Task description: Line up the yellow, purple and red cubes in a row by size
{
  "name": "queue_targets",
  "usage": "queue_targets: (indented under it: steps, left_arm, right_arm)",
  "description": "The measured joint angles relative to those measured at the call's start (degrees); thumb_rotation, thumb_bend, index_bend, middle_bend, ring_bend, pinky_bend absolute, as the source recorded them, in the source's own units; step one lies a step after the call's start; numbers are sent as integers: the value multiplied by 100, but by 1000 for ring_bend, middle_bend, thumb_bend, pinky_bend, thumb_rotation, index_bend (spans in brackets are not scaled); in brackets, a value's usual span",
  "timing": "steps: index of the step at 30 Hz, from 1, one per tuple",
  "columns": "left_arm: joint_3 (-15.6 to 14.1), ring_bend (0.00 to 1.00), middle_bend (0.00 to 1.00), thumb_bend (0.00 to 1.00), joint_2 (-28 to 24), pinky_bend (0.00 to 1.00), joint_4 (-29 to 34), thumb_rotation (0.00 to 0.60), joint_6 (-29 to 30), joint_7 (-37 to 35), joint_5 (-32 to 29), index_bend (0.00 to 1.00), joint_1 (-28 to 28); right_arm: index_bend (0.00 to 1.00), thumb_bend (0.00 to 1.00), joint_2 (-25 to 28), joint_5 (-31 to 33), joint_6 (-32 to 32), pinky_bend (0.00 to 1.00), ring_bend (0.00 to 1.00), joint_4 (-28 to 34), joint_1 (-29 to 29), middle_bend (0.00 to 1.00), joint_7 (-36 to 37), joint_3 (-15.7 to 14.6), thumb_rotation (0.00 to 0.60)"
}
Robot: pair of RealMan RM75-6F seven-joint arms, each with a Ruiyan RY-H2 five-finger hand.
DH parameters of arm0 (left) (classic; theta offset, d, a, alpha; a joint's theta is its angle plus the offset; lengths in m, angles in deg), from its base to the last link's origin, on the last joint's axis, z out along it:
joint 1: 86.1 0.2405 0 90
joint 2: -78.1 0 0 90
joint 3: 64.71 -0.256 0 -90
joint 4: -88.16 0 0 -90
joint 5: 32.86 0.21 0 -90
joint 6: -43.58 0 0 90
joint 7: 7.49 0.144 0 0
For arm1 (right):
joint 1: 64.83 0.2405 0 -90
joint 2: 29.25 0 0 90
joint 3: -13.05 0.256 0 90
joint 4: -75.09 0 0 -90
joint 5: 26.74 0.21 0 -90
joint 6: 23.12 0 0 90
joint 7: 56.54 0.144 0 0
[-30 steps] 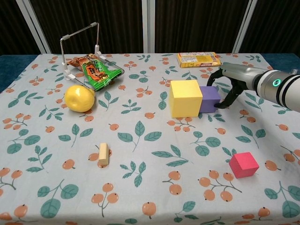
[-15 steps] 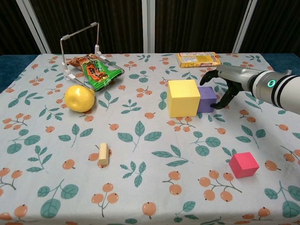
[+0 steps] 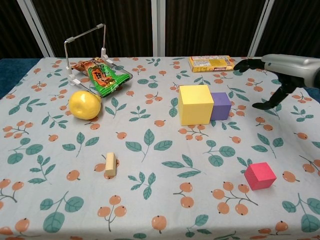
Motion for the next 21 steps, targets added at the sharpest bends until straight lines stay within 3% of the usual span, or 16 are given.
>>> queue_targets:
  steps: [8,12,21]
  left_arm:
    - [19,164,193,48,-53,146,140,600,5,115,64,242,-51]
    - [17,164,193,48,-68,146,206,600,5,170,92,242,-68]
    - [-2,164,193,47,-57,146,182,600,6,151,75,242,-52]
  right_arm:
    - [219,121,713,-1846,600,11,0,469,-819,104,821,-884,600]
    - [229,74,739,-2337,844,12,0,473,-1179,106,1171,-1269,600]
    - [284,70,246,-2489,889,12,0,329,-1425,117,1161,-1387,600]
